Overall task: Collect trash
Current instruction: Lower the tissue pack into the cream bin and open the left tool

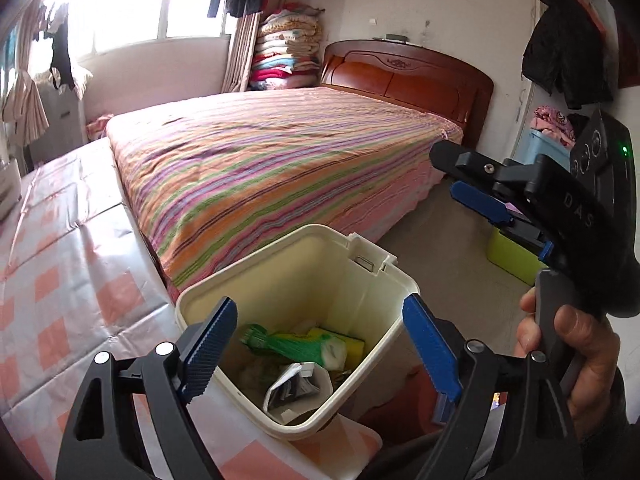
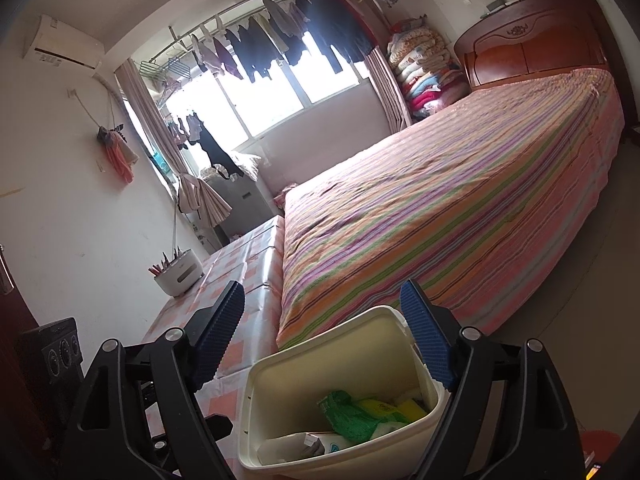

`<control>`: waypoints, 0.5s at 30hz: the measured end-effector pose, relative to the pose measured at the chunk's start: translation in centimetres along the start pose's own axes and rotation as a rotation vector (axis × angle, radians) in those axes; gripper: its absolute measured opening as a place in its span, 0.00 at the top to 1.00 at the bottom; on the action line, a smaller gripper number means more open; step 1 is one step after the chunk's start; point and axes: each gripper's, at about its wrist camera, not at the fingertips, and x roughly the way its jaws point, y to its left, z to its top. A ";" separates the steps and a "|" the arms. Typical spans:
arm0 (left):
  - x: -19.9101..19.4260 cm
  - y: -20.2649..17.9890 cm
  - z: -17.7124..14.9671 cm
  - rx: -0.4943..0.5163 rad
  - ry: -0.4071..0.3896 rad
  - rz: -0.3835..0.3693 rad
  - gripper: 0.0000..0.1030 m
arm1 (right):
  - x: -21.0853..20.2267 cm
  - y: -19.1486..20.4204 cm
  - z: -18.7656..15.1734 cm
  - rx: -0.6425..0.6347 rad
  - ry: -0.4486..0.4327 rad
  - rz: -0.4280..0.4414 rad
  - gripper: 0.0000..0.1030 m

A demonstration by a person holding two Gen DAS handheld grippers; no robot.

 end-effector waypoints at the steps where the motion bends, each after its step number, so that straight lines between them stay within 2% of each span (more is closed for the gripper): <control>1: -0.3 0.1 -0.1 0.003 -0.007 0.005 0.20 | -0.1 0.2 0.1 0.000 -0.002 0.005 0.23; 7: -0.9 1.3 -0.3 -0.002 0.002 0.030 0.20 | 1.0 1.7 -0.4 -0.015 0.011 0.022 0.22; 15: -2.7 5.2 -1.0 -0.079 -0.007 0.077 0.20 | 3.3 5.4 -1.4 -0.049 0.046 0.074 0.22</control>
